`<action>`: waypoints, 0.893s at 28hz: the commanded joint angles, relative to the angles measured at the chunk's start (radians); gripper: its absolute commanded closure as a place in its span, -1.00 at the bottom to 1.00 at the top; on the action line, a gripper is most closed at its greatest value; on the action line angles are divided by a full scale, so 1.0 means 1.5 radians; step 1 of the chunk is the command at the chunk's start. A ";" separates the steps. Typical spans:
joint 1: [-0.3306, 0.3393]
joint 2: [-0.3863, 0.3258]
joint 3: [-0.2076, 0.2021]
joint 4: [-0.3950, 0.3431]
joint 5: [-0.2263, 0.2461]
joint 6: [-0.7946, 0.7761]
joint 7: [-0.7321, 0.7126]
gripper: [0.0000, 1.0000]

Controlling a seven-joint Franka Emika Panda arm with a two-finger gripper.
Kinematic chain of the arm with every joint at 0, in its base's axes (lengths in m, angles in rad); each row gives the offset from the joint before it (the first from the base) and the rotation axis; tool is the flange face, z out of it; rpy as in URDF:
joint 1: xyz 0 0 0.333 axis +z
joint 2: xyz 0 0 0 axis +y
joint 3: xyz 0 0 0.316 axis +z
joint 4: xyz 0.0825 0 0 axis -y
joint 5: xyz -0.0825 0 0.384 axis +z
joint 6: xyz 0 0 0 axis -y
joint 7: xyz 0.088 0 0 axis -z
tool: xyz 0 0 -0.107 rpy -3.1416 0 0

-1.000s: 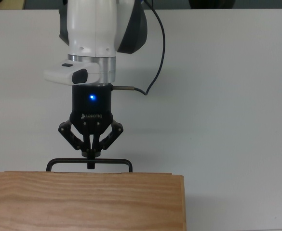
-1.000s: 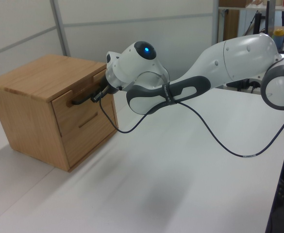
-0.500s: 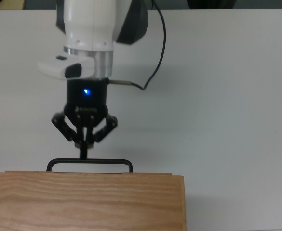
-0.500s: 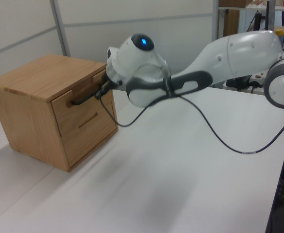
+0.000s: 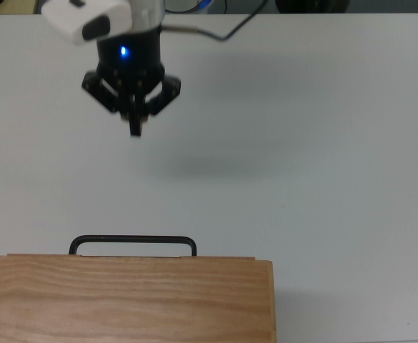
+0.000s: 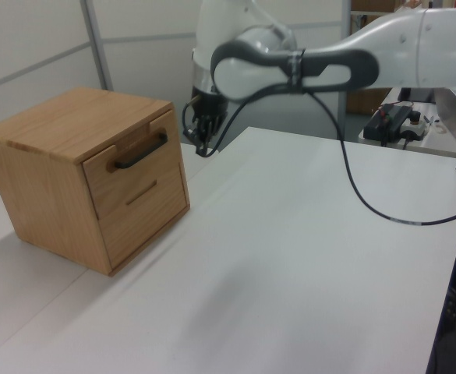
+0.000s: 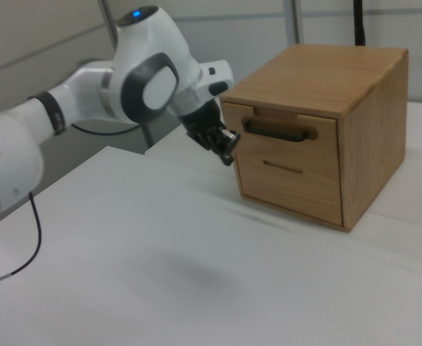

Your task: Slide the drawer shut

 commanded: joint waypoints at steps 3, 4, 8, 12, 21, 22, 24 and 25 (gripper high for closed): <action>-0.008 -0.076 -0.008 -0.023 0.074 -0.127 -0.059 1.00; -0.012 -0.082 -0.008 -0.023 0.080 -0.143 -0.063 1.00; -0.030 -0.108 -0.007 -0.024 0.102 -0.209 -0.082 1.00; -0.040 -0.112 -0.008 -0.024 0.109 -0.238 -0.084 1.00; -0.063 -0.116 -0.008 -0.030 0.120 -0.241 -0.084 -0.94; -0.062 -0.116 -0.008 -0.030 0.120 -0.241 -0.086 -1.00; -0.063 -0.116 -0.007 -0.030 0.120 -0.241 -0.087 -1.00; -0.063 -0.116 -0.008 -0.030 0.120 -0.241 -0.086 -1.00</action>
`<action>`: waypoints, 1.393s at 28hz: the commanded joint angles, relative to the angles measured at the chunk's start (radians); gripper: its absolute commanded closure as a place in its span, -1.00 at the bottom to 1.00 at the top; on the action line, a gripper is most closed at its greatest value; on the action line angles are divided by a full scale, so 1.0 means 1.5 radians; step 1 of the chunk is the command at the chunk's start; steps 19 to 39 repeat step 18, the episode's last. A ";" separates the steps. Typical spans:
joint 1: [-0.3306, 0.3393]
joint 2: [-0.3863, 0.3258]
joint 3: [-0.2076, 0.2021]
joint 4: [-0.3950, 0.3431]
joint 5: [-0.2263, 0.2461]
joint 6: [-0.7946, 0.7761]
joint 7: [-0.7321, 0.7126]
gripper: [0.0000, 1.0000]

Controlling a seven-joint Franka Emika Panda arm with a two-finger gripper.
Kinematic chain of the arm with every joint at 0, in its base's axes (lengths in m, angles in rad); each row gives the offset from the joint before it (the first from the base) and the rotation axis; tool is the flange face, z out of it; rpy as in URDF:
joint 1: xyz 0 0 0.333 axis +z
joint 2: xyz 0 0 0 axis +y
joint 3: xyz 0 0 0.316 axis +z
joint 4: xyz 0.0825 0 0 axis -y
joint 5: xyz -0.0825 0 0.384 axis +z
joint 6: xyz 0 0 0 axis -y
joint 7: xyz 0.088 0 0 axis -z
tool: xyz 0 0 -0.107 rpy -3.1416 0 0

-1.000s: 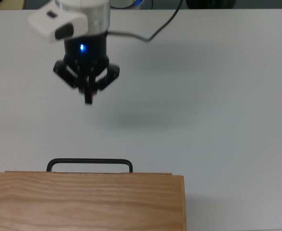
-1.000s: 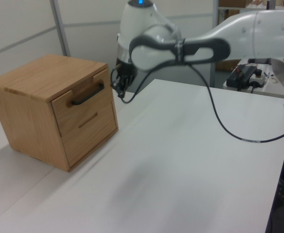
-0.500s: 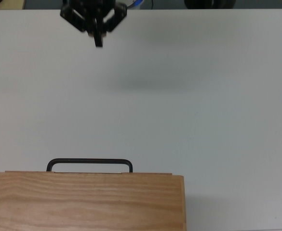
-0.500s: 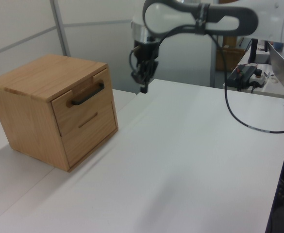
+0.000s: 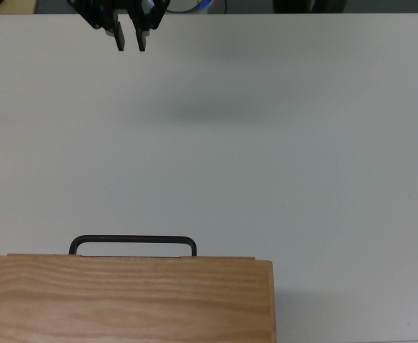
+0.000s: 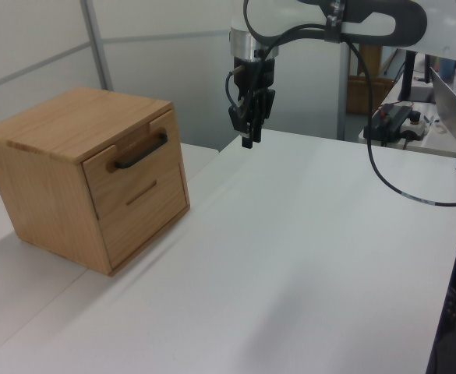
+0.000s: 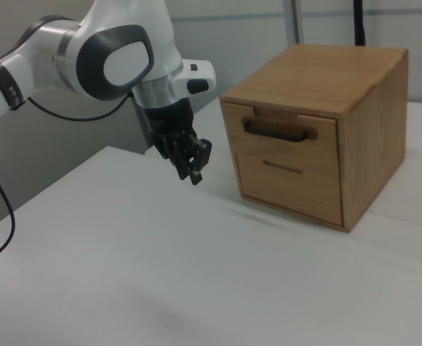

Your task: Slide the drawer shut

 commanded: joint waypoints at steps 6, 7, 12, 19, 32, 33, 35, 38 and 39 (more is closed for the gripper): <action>-0.007 -0.017 -0.003 -0.019 0.019 -0.006 -0.020 -1.00; -0.007 -0.017 -0.004 -0.019 0.019 -0.006 -0.020 -1.00; -0.007 -0.016 -0.004 -0.019 0.017 -0.004 -0.016 -1.00; -0.007 -0.016 -0.003 -0.020 0.013 -0.003 -0.016 -1.00; -0.007 -0.016 -0.003 -0.020 0.013 -0.003 -0.016 -1.00; -0.007 -0.016 -0.003 -0.020 0.013 -0.003 -0.016 -1.00; -0.007 -0.016 -0.003 -0.020 0.013 -0.003 -0.016 -1.00; -0.007 -0.016 -0.003 -0.020 0.013 -0.003 -0.016 -1.00; -0.007 -0.016 -0.003 -0.020 0.013 -0.003 -0.016 -1.00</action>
